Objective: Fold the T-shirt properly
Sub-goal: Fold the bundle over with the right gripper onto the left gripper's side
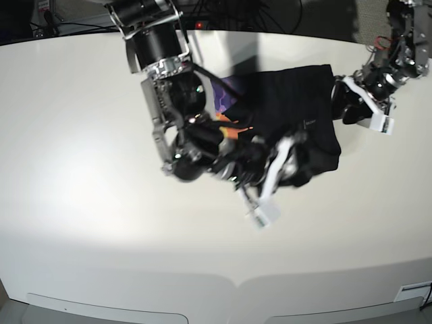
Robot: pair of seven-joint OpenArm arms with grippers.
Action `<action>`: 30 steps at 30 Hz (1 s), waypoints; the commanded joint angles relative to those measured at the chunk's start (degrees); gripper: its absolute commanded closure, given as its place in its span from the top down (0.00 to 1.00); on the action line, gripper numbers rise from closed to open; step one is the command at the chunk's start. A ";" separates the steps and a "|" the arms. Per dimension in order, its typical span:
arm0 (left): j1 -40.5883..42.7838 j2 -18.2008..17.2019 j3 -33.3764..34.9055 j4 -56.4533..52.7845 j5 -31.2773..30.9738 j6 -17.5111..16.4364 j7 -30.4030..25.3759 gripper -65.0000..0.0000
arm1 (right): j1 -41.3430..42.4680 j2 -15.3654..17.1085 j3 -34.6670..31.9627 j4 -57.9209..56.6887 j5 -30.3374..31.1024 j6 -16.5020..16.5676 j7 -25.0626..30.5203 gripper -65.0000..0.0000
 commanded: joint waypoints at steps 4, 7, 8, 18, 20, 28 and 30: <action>-0.50 -6.16 -0.37 6.38 -1.73 6.64 1.18 0.38 | 2.67 1.14 4.90 0.92 0.70 0.66 0.57 0.44; -0.48 -8.04 -0.37 10.64 -9.81 7.61 6.27 0.35 | 2.71 4.63 6.64 0.92 -4.70 0.63 0.61 0.27; -0.46 -7.98 -0.37 12.13 -12.92 7.61 7.91 0.29 | 2.60 5.77 6.62 0.92 -6.49 0.63 0.68 0.16; 7.37 4.57 -0.24 18.62 -20.74 3.23 14.29 0.00 | 2.75 9.07 5.03 -2.29 -17.57 0.63 9.01 0.00; 10.23 7.39 -0.24 18.58 -14.36 2.89 10.01 0.00 | 2.93 9.07 3.19 -6.29 -22.47 0.61 12.74 0.00; 10.75 12.09 -0.24 15.08 0.92 6.03 2.34 0.00 | 2.05 9.14 -1.68 -15.21 -33.40 0.59 16.74 0.00; 8.57 11.82 -0.31 12.24 3.37 7.76 1.81 0.00 | 1.73 9.55 -1.66 -15.21 -33.48 0.59 15.85 0.00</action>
